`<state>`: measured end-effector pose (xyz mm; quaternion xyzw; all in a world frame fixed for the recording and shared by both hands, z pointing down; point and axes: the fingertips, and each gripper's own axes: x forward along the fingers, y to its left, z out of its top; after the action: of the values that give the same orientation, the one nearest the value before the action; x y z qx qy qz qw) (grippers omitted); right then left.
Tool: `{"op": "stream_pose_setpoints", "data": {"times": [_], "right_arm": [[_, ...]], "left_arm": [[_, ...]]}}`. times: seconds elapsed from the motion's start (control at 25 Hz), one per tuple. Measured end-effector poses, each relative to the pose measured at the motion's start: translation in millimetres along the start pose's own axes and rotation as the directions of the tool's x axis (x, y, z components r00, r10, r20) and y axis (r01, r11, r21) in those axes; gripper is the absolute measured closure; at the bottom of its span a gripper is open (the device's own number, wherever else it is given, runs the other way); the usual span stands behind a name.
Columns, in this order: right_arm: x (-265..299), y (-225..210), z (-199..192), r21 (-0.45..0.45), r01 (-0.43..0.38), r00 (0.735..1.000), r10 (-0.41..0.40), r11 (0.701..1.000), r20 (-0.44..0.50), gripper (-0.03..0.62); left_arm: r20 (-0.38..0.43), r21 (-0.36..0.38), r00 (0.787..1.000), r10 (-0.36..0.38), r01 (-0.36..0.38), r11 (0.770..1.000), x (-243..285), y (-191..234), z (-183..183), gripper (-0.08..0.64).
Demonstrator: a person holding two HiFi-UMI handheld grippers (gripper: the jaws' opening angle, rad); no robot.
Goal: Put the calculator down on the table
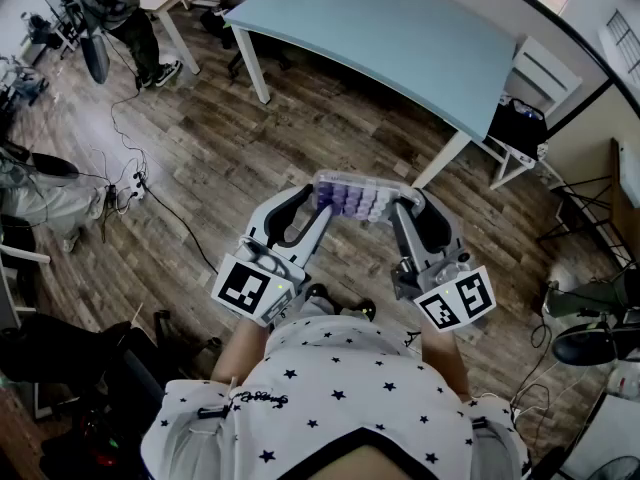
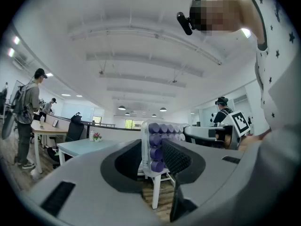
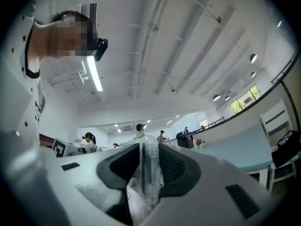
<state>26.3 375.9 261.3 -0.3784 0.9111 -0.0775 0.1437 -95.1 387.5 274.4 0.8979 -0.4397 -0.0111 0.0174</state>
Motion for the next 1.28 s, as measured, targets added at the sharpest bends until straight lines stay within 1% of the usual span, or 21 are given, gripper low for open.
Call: {"op": "stream_pose_setpoints", "data": {"times": [0.4, 0.88, 1.28], "right_arm": [[-22, -10, 2, 0.002, 0.012, 1.0, -0.012, 1.0, -0.001, 0.466], [-67, -37, 17, 0.018, 0.076, 0.996, -0.076, 0.997, 0.039, 0.465], [-101, -58, 22, 0.029, 0.1, 0.993, -0.101, 0.995, 0.059, 0.465]], "left_arm": [[-0.012, -0.01, 1.0, -0.004, 0.004, 1.0, 7, -22, -6, 0.414], [-0.022, 0.012, 0.998, -0.066, 0.066, 0.998, 35, -66, -6, 0.414], [-0.021, 0.025, 0.996, -0.085, 0.086, 0.996, 54, -100, -14, 0.414]]}}
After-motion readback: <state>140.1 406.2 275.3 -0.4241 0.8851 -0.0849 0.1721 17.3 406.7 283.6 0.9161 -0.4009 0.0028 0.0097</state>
